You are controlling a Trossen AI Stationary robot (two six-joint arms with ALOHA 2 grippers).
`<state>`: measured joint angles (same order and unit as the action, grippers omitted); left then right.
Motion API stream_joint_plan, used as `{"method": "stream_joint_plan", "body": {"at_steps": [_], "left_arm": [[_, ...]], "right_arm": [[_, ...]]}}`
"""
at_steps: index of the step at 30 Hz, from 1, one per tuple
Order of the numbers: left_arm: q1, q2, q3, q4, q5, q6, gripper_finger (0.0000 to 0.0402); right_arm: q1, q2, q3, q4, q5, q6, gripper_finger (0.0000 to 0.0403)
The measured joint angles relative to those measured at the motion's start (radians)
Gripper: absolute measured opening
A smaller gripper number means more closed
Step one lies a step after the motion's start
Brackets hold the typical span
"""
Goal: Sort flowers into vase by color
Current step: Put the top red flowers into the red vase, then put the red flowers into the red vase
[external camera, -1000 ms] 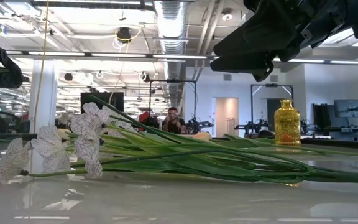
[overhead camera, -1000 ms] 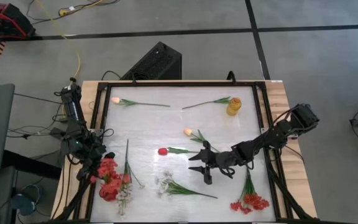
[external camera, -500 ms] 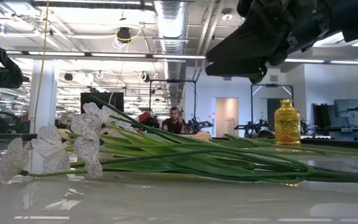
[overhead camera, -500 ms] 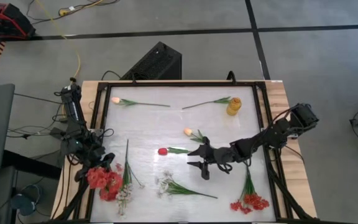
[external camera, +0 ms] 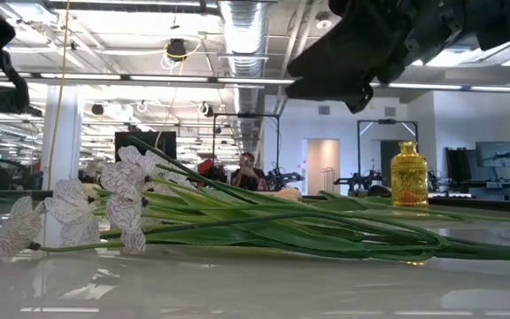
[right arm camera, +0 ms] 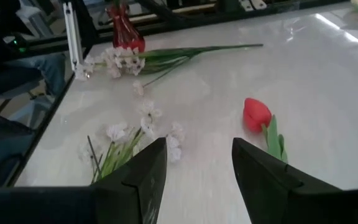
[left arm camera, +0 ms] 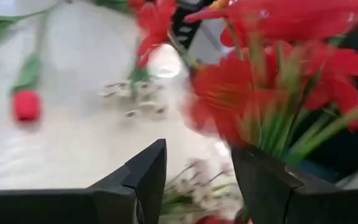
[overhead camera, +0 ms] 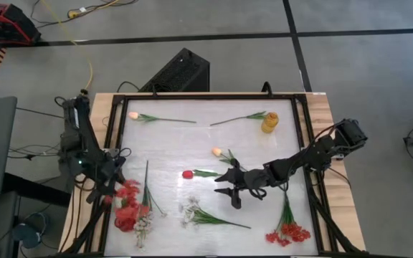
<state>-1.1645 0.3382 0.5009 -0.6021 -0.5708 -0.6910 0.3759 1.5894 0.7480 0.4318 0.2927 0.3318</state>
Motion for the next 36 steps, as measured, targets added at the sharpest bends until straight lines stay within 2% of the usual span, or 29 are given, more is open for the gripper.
{"method": "stream_joint_plan", "body": {"at_steps": [12,19,23,27,32,36], "left_arm": [[0.035,0.247,0.269,-0.375,-0.175,-0.03,0.0146],[0.159,0.356,0.378,-0.582,-0.205,-0.147,0.0139],[0.255,0.396,0.409,-0.61,-0.241,-0.127,0.0139],[0.371,0.424,0.409,-0.609,-0.281,-0.035,0.0139],[0.515,0.435,0.409,-0.537,-0.277,0.111,0.0139],[0.605,0.434,0.409,-0.427,-0.234,0.285,0.0139]], "right_arm": [[-0.004,0.0,0.001,-0.035,-0.003,0.0,0.0209],[-0.005,0.0,0.001,-0.041,-0.013,0.0,0.0209],[-0.025,-0.029,0.001,-0.113,-0.093,0.008,0.0209],[-0.046,-0.078,0.001,-0.253,-0.11,0.035,0.0209],[-0.057,-0.158,0.031,-0.532,-0.237,0.087,0.0209],[-0.019,-0.197,0.12,-0.853,-0.318,-0.042,0.0202]]}}
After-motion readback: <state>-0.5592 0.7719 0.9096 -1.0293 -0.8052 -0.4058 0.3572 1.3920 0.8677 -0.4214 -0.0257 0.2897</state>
